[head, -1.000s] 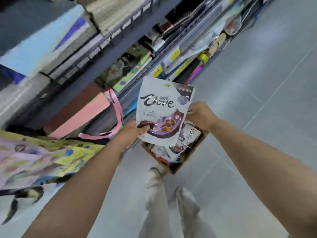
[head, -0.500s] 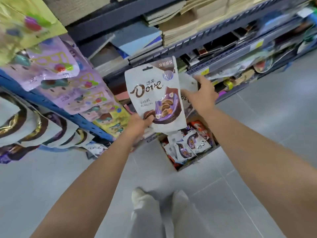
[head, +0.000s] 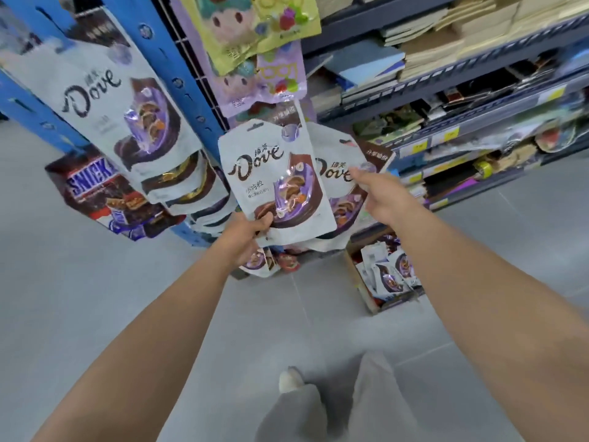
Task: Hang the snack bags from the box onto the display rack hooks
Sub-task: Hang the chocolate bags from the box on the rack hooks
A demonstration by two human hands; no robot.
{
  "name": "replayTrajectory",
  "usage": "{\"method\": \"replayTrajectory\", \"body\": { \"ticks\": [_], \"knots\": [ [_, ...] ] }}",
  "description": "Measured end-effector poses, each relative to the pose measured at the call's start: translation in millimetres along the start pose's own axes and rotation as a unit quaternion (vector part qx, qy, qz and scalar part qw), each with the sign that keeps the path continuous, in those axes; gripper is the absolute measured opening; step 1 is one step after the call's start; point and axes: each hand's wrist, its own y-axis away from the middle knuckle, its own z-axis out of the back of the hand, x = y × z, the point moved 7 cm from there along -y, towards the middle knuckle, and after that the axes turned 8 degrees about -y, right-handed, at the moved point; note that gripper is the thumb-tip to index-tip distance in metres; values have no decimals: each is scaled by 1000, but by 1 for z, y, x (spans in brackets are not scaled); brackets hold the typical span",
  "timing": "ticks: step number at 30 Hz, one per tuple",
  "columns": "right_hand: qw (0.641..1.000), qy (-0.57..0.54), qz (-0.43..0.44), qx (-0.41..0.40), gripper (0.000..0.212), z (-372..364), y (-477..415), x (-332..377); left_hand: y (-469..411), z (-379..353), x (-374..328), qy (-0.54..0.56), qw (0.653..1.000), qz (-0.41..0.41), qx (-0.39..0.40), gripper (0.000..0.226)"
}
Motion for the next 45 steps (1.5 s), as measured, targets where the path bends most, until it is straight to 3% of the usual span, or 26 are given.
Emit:
{"method": "replayTrajectory", "body": {
  "ticks": [3, 6, 9, 10, 14, 15, 16, 18, 22, 26, 30, 33, 36, 39, 42, 45],
  "knots": [
    [978, 151, 109, -99, 61, -22, 16, -1, 18, 43, 0, -121, 990, -1, -78, 31],
    [903, 301, 263, -156, 44, -58, 43, 3, 33, 84, -2, -239, 957, -11, -163, 31],
    [867, 254, 394, -167, 17, -85, 82, 11, 49, 117, -10, -198, 957, -56, -203, 36],
    [865, 231, 416, -157, 22, -93, 94, 18, 56, 128, -16, -177, 958, -68, -216, 37],
    [923, 104, 366, 55, 14, -153, 122, 45, 75, 162, -41, -85, 964, -120, -219, 35],
    [930, 103, 335, 110, 25, -172, 126, 49, 77, 167, -50, -79, 966, -136, -207, 33],
    [931, 134, 301, 156, 34, -194, 131, 49, 79, 171, -59, -79, 967, -147, -191, 29],
    [914, 231, 258, 211, 25, -229, 137, 39, 82, 171, -76, -86, 969, -171, -157, 22],
    [906, 265, 248, 217, 26, -260, 135, 41, 86, 160, -106, -115, 967, -211, -84, 35],
    [892, 287, 250, 244, 29, -273, 138, 59, 80, 168, -121, -127, 973, -191, -31, 31],
    [853, 381, 276, 226, 32, -282, 124, 73, 87, 188, -156, 35, 980, -193, 16, 33],
    [814, 446, 299, 223, 23, -297, 106, 77, 90, 215, -195, 67, 965, -251, -27, 43],
    [798, 471, 316, 202, 17, -309, 93, 80, 90, 224, -225, -108, 951, -264, -122, 34],
    [777, 489, 350, 187, 27, -323, 88, 80, 89, 222, -253, -261, 896, -294, -207, 17],
    [798, 467, 335, 181, 30, -331, 83, 79, 79, 219, -270, -348, 853, -293, -257, 20],
    [815, 446, 325, 180, 35, -337, 82, 80, 73, 219, -284, -355, 837, -308, -283, 7]
  ]
}}
